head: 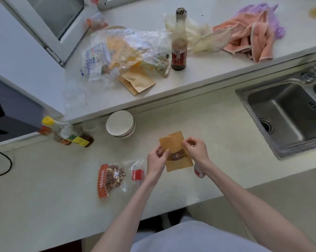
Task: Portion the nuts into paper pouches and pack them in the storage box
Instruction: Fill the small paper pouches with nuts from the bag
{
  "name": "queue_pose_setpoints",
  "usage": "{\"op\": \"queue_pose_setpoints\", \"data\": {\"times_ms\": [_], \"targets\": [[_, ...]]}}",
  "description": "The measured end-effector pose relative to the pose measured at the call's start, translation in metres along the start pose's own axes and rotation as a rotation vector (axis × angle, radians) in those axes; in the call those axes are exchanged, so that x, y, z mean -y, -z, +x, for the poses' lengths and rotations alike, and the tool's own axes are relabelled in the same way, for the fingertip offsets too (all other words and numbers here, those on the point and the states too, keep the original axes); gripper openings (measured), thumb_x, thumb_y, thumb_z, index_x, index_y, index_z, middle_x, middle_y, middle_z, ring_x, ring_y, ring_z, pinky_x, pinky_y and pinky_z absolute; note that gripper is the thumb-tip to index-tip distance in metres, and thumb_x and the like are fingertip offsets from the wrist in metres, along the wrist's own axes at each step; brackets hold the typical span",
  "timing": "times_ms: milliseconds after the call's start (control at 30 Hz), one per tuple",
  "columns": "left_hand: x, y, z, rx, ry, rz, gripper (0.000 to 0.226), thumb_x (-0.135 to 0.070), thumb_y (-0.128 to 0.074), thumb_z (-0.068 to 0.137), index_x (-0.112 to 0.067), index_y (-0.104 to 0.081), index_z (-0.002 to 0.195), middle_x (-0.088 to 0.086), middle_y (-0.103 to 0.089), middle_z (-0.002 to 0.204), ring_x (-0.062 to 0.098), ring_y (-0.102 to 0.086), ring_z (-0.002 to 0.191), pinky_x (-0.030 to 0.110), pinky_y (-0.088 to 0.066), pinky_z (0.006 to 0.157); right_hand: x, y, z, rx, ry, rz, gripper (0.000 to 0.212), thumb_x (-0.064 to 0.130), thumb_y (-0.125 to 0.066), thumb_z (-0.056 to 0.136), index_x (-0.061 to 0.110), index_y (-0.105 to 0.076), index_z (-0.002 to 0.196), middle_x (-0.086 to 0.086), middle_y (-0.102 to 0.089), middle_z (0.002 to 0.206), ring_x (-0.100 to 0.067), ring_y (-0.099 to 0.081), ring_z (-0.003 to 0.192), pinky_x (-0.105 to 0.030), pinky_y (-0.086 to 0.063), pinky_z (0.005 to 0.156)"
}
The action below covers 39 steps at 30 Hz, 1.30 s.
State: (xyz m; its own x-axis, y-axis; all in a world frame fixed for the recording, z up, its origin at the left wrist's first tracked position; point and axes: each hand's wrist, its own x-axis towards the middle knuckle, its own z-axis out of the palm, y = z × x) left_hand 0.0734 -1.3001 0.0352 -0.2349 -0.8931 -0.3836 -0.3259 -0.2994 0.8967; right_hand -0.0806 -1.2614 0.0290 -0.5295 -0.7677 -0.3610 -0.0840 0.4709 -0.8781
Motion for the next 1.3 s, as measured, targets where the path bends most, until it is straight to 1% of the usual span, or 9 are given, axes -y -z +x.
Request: {"op": "queue_pose_setpoints", "data": {"times_ms": [100, 233, 367, 500, 667, 833, 933, 1100, 1300], "targets": [[0.019, -0.015, 0.008, 0.034, 0.089, 0.016, 0.034, -0.007, -0.061, 0.091, -0.04, -0.065, 0.087, -0.024, -0.072, 0.079, -0.004, -0.069, 0.079, 0.011, -0.051, 0.066, -0.02, 0.005, 0.005, -0.015, -0.044, -0.032, 0.012, 0.013, -0.064, 0.086, 0.009, -0.068, 0.075, -0.005, -0.065, 0.072, -0.013, -0.054, 0.066, -0.027, -0.043, 0.062], [0.036, -0.027, 0.023, 0.013, 0.138, 0.061, 0.035, -0.002, -0.061, 0.089, -0.036, -0.067, 0.086, -0.027, -0.07, 0.075, -0.013, -0.066, 0.075, 0.005, -0.047, 0.062, -0.042, 0.005, 0.014, -0.02, -0.109, -0.098, 0.014, 0.015, -0.064, 0.087, 0.015, -0.067, 0.074, 0.001, -0.063, 0.067, -0.008, -0.052, 0.061, -0.011, -0.036, 0.052], [0.056, -0.035, 0.034, -0.055, 0.192, 0.116, 0.029, -0.002, -0.067, 0.083, -0.03, -0.067, 0.075, -0.017, -0.07, 0.071, -0.014, -0.063, 0.063, 0.005, -0.044, 0.06, -0.06, -0.001, 0.028, -0.011, -0.188, -0.254, 0.012, 0.023, -0.065, 0.087, 0.017, -0.071, 0.078, 0.0, -0.066, 0.071, -0.016, -0.058, 0.067, -0.024, -0.039, 0.057], [0.079, -0.038, 0.041, -0.053, 0.32, 0.155, 0.013, -0.007, -0.076, 0.08, -0.017, -0.068, 0.079, 0.004, -0.073, 0.079, 0.003, -0.066, 0.067, 0.016, -0.052, 0.07, -0.073, -0.004, 0.039, 0.026, -0.237, -0.475, 0.013, 0.028, -0.065, 0.086, 0.019, -0.073, 0.085, -0.005, -0.072, 0.085, -0.024, -0.065, 0.084, -0.028, -0.046, 0.068], [0.093, -0.038, 0.04, 0.054, 0.407, 0.186, 0.011, -0.011, -0.078, 0.08, -0.015, -0.068, 0.083, 0.006, -0.072, 0.084, 0.015, -0.066, 0.078, 0.03, -0.054, 0.082, -0.086, -0.002, 0.041, 0.107, -0.278, -0.559, 0.012, 0.027, -0.066, 0.086, 0.018, -0.074, 0.087, -0.006, -0.073, 0.089, -0.023, -0.066, 0.089, -0.026, -0.047, 0.07], [0.095, -0.023, 0.044, 0.264, 0.393, 0.286, 0.01, -0.014, -0.072, 0.085, -0.016, -0.071, 0.094, 0.001, -0.07, 0.089, 0.009, -0.064, 0.08, 0.021, -0.051, 0.065, -0.092, 0.011, 0.048, 0.251, -0.318, -0.581, 0.009, 0.02, -0.066, 0.084, 0.016, -0.073, 0.088, -0.006, -0.07, 0.086, -0.02, -0.062, 0.08, -0.027, -0.047, 0.071], [0.088, -0.005, 0.05, 0.231, 0.384, 0.216, 0.016, -0.011, -0.066, 0.09, -0.013, -0.067, 0.106, 0.002, -0.066, 0.095, 0.011, -0.061, 0.082, 0.025, -0.051, 0.066, -0.088, 0.022, 0.057, 0.23, -0.314, -0.579, 0.016, 0.016, -0.061, 0.085, 0.012, -0.071, 0.097, -0.003, -0.064, 0.08, -0.018, -0.056, 0.072, -0.026, -0.044, 0.066], [0.069, 0.029, 0.057, 0.018, 0.351, -0.002, 0.017, -0.008, -0.051, 0.096, -0.016, -0.064, 0.103, 0.001, -0.069, 0.096, 0.013, -0.061, 0.077, 0.027, -0.052, 0.062, -0.053, 0.025, 0.085, 0.208, -0.226, -0.532, 0.018, 0.018, -0.058, 0.085, 0.011, -0.07, 0.095, 0.008, -0.057, 0.061, -0.008, -0.05, 0.055, -0.021, -0.036, 0.049], [0.055, 0.061, 0.051, -0.085, 0.427, -0.09, 0.022, 0.002, -0.049, 0.093, -0.013, -0.065, 0.099, 0.005, -0.069, 0.09, 0.015, -0.059, 0.07, 0.026, -0.047, 0.057, 0.058, -0.017, 0.135, 0.192, 0.156, -0.487, 0.025, 0.027, -0.061, 0.087, 0.013, -0.068, 0.106, 0.001, -0.063, 0.077, -0.014, -0.055, 0.063, -0.022, -0.043, 0.062]]}}
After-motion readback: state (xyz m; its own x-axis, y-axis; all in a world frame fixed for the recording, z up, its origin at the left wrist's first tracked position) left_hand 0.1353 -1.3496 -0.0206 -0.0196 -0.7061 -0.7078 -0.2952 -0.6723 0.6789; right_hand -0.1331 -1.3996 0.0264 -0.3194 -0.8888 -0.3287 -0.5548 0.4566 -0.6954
